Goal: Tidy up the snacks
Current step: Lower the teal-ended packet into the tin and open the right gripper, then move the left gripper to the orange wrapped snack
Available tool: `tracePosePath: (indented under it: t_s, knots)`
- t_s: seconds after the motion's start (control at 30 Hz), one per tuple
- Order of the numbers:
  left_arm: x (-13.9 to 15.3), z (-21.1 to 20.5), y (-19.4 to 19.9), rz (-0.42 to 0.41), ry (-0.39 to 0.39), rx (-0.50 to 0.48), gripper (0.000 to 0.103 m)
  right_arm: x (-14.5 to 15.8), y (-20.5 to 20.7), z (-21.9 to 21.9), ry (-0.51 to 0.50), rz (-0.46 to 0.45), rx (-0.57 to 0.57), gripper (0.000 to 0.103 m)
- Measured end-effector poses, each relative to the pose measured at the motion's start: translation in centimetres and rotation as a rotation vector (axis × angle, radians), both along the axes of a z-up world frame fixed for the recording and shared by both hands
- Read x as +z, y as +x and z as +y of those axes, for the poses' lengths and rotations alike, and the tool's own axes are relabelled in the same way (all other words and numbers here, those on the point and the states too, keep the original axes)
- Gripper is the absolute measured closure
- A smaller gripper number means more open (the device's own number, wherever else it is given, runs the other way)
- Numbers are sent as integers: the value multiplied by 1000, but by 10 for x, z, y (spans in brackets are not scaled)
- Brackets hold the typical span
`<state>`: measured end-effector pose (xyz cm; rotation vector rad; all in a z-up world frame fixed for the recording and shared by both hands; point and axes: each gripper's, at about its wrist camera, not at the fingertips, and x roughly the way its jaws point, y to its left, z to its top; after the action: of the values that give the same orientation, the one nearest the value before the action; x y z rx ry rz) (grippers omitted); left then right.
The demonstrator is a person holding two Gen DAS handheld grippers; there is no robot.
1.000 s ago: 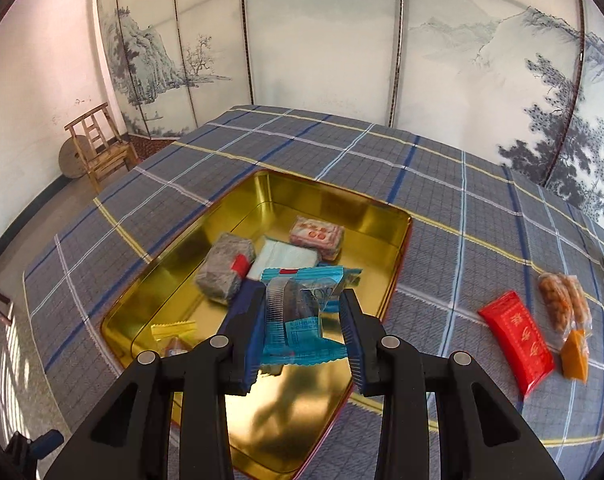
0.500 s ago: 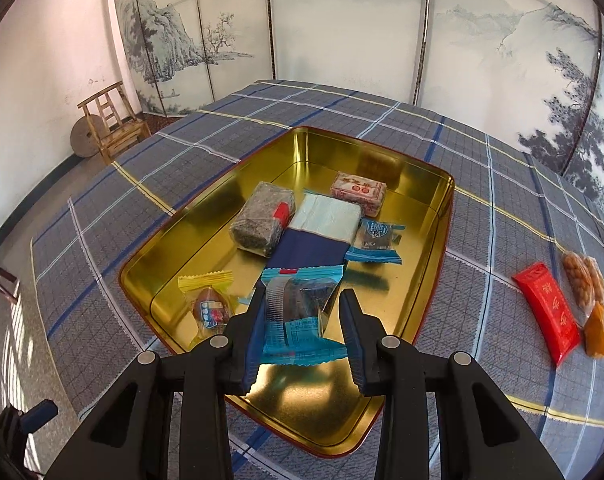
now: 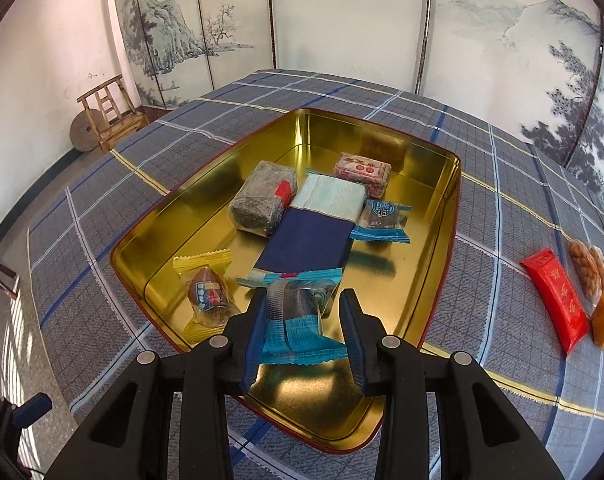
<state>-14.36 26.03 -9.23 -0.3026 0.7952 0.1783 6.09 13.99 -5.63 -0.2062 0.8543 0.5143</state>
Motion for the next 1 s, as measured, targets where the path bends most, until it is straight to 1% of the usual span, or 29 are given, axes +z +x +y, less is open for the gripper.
tracePosePath:
  t_s: [0.3, 0.33, 0.4, 0.43, 0.5, 0.53, 0.57, 0.63, 0.67, 0.73, 0.8, 0.87, 0.9, 0.97, 1.0]
  knots:
    - [2, -3, 0, 7, 16, -3, 14, 0, 0, 0, 7, -14, 10, 65]
    - [2, -4, 0, 7, 18, -2, 14, 0, 0, -1, 15, -10, 17, 64]
    - [4, -4, 0, 5, 26, 1, 14, 2, 0, -3, 48, -2, 34, 57]
    - [6, -5, -1, 0, 32, 3, 14, 7, -1, -7, 71, -9, 38, 49]
    - [12, -7, -1, -18, 50, 5, 14, 26, -7, -23, 146, -73, 38, 47]
    - [16, -10, -1, -29, 70, -2, 14, 37, -10, -34, 170, -114, 30, 40]
    - [21, -13, 0, -41, 92, -11, 14, 48, -13, -49, 183, -160, 15, 27]
    - [32, -21, 3, -68, 113, -36, 14, 61, -14, -83, 181, -235, -30, 10]
    - [37, -26, 8, -77, 111, -57, 14, 64, -11, -104, 171, -254, -67, 9]
    - [49, -42, 20, -95, 104, -111, 14, 61, 2, -154, 146, -258, -172, 9]
    - [61, -65, 36, -121, 107, -187, 14, 51, 18, -213, 106, -260, -317, 9]
    - [74, -95, 56, -143, 106, -276, 13, 36, 34, -277, 50, -243, -491, 9]
    - [78, -110, 67, -146, 89, -314, 13, 27, 39, -311, 36, -234, -570, 9]
    - [89, -144, 93, -145, 37, -408, 11, 13, 46, -370, 21, -196, -712, 9]
    - [94, -163, 107, -148, 38, -442, 10, 6, 45, -398, 36, -178, -773, 9]
